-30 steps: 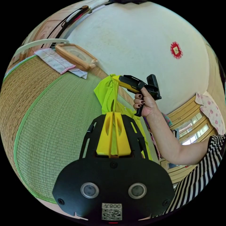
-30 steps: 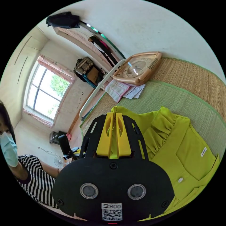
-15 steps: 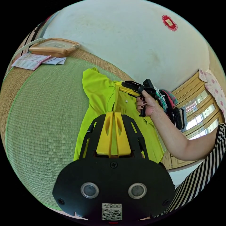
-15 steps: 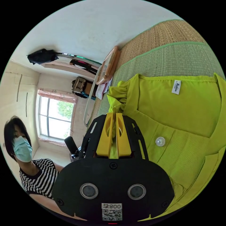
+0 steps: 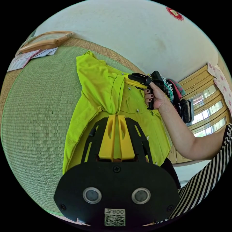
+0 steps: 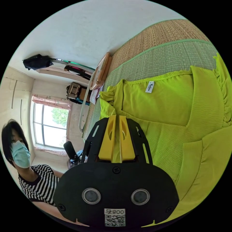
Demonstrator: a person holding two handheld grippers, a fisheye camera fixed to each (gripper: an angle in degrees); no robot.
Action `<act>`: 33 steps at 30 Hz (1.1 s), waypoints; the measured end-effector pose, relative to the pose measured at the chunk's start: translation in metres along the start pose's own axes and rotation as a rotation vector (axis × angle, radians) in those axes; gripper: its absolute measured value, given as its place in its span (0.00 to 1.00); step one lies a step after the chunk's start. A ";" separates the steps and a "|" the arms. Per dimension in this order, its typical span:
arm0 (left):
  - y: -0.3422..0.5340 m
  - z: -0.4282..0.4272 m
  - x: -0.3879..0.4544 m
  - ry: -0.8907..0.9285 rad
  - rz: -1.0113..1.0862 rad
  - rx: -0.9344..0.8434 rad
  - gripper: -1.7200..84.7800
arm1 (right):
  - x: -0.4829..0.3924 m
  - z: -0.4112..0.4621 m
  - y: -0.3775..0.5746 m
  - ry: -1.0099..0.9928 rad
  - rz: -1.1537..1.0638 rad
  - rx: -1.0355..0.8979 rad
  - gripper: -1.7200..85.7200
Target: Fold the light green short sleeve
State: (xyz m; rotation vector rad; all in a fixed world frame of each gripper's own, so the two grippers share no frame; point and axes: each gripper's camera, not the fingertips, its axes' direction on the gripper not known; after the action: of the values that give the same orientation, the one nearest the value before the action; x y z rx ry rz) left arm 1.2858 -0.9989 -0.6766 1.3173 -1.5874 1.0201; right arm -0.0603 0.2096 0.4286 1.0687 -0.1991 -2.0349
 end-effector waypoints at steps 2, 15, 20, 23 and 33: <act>-0.005 -0.002 0.003 0.018 -0.004 0.016 0.04 | -0.005 -0.004 0.002 0.013 -0.021 0.006 0.04; -0.042 -0.004 -0.001 -0.048 -0.060 0.026 0.03 | -0.041 0.052 0.002 0.284 -0.164 -0.138 0.02; -0.052 -0.011 -0.007 -0.002 -0.103 0.031 0.03 | -0.057 0.055 0.009 0.306 -0.188 -0.124 0.02; -0.059 -0.022 -0.005 0.026 -0.088 0.073 0.02 | -0.086 0.058 0.010 0.317 -0.259 -0.091 0.02; -0.078 -0.021 -0.024 -0.003 -0.106 0.016 0.02 | -0.164 0.149 -0.031 0.429 -0.460 -0.141 0.02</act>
State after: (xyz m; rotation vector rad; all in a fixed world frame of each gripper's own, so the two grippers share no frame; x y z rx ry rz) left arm 1.3675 -0.9813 -0.6851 1.3994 -1.4977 0.9676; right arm -0.1380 0.3160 0.6096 1.5303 0.4421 -2.1058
